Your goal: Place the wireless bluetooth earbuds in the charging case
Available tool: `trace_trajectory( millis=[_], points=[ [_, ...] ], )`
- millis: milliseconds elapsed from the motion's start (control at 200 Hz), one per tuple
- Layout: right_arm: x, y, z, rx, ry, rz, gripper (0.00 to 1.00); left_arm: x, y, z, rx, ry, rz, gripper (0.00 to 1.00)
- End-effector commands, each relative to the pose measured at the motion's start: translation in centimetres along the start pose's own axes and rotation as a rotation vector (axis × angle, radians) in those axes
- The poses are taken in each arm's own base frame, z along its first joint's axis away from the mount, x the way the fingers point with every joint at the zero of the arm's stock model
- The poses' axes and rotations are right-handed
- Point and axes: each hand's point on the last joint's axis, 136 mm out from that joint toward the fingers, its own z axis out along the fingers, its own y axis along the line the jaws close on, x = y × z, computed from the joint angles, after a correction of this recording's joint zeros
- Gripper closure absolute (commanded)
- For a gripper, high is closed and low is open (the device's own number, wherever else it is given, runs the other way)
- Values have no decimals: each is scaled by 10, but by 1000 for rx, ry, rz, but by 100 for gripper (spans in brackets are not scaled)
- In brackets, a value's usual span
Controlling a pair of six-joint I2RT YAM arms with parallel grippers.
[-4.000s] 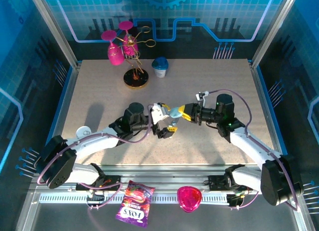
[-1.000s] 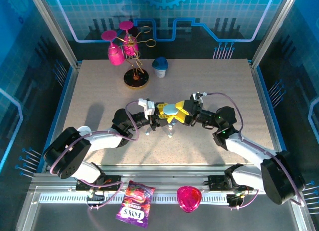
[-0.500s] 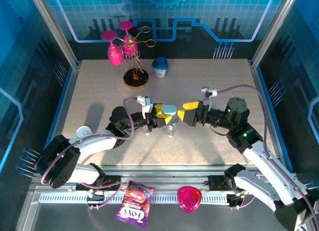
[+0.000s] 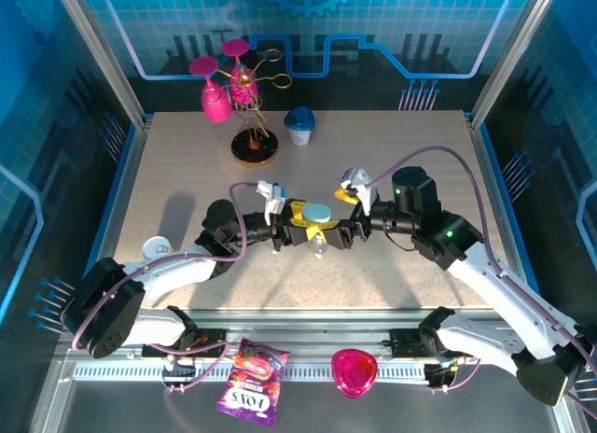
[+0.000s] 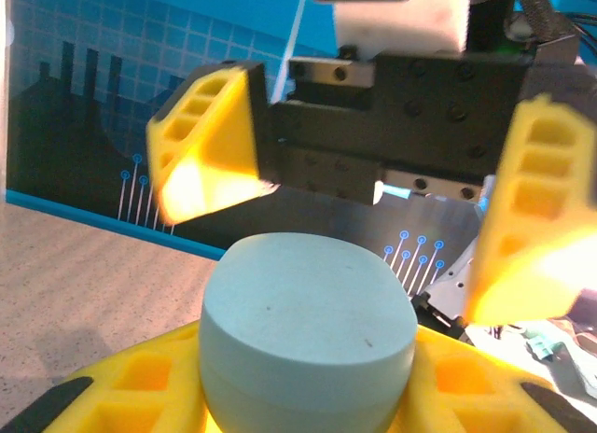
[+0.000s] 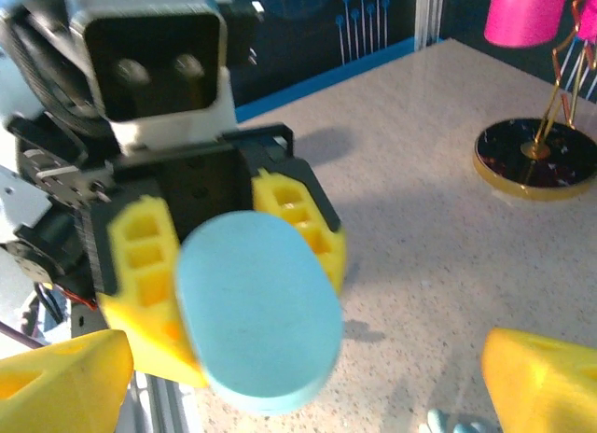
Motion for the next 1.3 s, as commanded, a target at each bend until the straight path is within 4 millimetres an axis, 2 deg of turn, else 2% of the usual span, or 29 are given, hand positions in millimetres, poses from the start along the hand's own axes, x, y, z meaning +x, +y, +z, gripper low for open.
trace_trajectory(
  millis=[0,355,956,1041,1201,1296],
  points=[
    [-9,-5,-5,51,-7,-36,4,-19,-18,-2,64,-25,32,77],
    [-22,-24,-11,161,-42,32,5,-15,-29,-3,112,-5,44,77],
    [-37,-33,-24,209,-86,61,5,-8,-30,-5,115,2,74,77],
    [-40,-25,-26,177,-111,35,4,-6,-29,-5,108,3,78,77],
    [-54,5,-36,35,-213,5,0,-1,-18,-8,61,0,89,77],
    [-60,6,-45,33,-281,41,0,-2,-11,-12,30,-15,93,77]
  ],
)
